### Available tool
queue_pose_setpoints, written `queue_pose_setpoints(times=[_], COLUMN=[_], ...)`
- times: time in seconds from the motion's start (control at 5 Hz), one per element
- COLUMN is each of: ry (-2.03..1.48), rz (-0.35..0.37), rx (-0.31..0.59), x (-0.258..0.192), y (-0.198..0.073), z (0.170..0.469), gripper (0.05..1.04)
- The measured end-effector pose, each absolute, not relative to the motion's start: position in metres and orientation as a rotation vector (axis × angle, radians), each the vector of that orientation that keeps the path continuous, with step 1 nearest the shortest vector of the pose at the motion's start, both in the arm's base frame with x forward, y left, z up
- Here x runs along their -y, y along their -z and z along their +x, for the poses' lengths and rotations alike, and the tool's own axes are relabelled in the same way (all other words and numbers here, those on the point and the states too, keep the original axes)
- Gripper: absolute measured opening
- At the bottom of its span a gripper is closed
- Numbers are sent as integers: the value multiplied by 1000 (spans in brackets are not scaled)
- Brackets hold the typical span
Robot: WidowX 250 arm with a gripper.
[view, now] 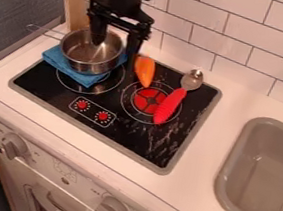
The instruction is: Moved the silver object.
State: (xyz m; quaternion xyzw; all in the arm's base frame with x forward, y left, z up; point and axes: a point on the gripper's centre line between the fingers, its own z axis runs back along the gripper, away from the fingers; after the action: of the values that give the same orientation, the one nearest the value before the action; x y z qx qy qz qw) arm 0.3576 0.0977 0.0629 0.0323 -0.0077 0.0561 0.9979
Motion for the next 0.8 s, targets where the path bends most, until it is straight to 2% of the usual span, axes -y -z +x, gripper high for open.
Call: queue_pose_setpoints(times=[0.2, 0.4, 0.6, 0.8], ry=[-124, -124, -125, -115], rz=[101, 118, 112, 103], rx=[-47, -57, -78, -75], x=[-107, -112, -111, -109], y=[-38, -30, -24, -23], z=[358, 363, 361, 361], gripper=[1000, 1000, 930, 642])
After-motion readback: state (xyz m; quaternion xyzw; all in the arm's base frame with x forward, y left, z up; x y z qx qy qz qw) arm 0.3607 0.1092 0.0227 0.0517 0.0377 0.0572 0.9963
